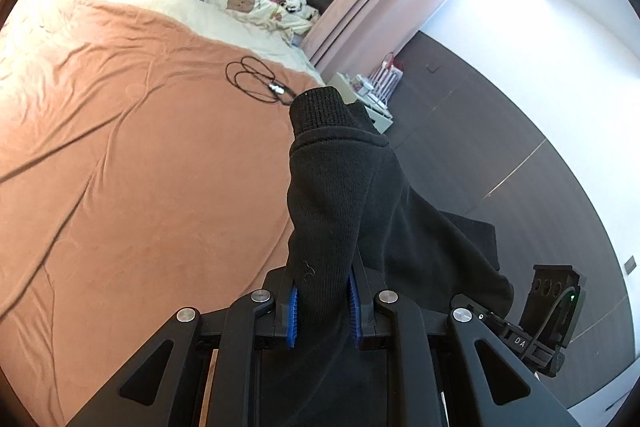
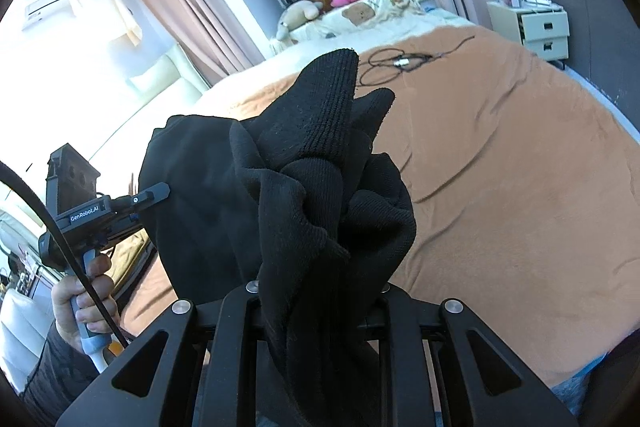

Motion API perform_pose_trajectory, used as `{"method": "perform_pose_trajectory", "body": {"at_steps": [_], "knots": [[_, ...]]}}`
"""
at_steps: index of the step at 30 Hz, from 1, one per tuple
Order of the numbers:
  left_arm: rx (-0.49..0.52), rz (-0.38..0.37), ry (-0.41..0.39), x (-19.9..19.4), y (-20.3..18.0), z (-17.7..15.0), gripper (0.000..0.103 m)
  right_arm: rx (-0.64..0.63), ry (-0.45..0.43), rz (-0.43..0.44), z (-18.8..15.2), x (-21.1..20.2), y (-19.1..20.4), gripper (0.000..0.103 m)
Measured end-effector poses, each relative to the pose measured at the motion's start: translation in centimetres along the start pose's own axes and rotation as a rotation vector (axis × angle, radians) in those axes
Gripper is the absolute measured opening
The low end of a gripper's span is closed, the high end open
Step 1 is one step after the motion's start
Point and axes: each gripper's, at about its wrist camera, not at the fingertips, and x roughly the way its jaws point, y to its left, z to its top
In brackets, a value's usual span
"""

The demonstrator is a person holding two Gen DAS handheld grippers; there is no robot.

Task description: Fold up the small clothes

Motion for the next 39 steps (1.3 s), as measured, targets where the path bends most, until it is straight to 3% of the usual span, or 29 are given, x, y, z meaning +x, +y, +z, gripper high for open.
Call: {"method": "perform_pose_trajectory", "body": {"at_steps": [12, 20, 27, 39], "knots": [[0.049, -0.032, -0.047, -3.6, -4.6, -0.8, 0.020, -0.044, -0.078, 0.000, -1.3, -4.8, 0.1, 0.015], [0.107, -0.073, -0.052, -3.6, -9.1, -0.9, 0.020, -0.085, -0.130, -0.035, -2.2, -9.2, 0.1, 0.015], [0.166, -0.112, -0.036, -1.0, -13.1, -0.5, 0.020, -0.117, -0.158, -0.086, -2.2, -12.3, -0.8, 0.015], [0.280, -0.205, 0.042, 6.9, -21.6, -1.2, 0.020, -0.152, -0.194, -0.237, -2.0, -18.1, -2.5, 0.015]]}}
